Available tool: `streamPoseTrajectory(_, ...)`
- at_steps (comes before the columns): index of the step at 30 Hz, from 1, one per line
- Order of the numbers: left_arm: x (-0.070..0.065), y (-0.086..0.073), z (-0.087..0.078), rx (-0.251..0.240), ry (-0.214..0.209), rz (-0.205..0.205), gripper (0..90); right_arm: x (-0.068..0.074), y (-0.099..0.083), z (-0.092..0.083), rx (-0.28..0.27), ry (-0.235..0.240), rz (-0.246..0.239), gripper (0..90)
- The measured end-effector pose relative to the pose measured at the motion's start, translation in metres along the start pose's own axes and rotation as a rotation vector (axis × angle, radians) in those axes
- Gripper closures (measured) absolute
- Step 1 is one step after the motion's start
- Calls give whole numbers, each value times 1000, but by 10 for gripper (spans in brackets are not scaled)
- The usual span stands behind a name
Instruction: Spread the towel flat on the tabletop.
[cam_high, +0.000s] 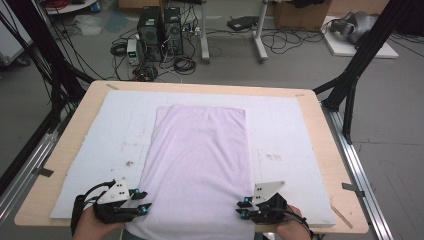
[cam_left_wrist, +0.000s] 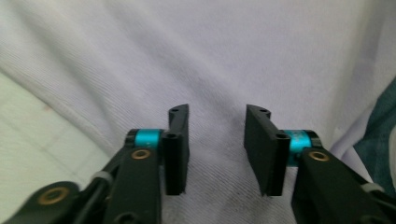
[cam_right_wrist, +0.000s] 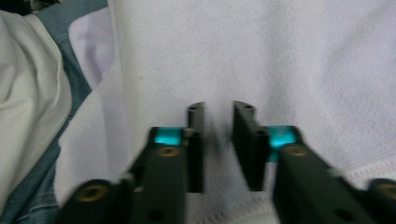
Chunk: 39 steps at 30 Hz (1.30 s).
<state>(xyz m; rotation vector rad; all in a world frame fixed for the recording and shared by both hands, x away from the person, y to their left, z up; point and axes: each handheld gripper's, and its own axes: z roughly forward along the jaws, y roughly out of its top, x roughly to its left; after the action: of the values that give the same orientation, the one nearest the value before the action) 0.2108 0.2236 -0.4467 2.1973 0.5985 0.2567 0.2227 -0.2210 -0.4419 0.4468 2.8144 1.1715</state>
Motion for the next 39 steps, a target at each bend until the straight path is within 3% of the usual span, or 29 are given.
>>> streamPoseTrajectory(2,0,-1,-1,-11,-2,-18,632,2,-1,-1,3,7,-20,889)
streamPoseTrajectory(5,0,-2,-2,-7,4,-14,630,4,-2,-5,20,32,-39,895)
streamPoseTrajectory(8,1,0,-5,-10,5,-27,616,4,-8,-10,10,61,-17,893)
streamPoseTrajectory(10,5,3,-7,-23,3,-42,595,3,-8,-12,-17,52,8,869)
streamPoseTrajectory(11,8,6,-8,-28,8,-53,568,1,-7,-14,-36,62,22,826)
streamPoseTrajectory(12,11,8,-9,-34,7,-60,542,-2,-4,-16,-52,41,34,755)
streamPoseTrajectory(13,15,12,-11,-46,13,-64,538,-4,-2,-17,-59,34,45,749)
streamPoseTrajectory(15,22,18,-11,-54,25,-70,514,-12,3,-19,-77,13,55,656)
streamPoseTrajectory(21,46,37,-7,-90,56,-123,420,-42,21,-20,-95,-55,115,514)
streamPoseTrajectory(25,60,50,-3,-97,90,-123,385,-64,34,-17,-110,-81,164,413)
streamPoseTrajectory(29,73,64,2,-101,105,-135,353,-83,45,-14,-115,-103,200,356)
streamPoseTrajectory(39,97,89,14,-110,132,-141,339,-114,66,-10,-116,-120,216,294)
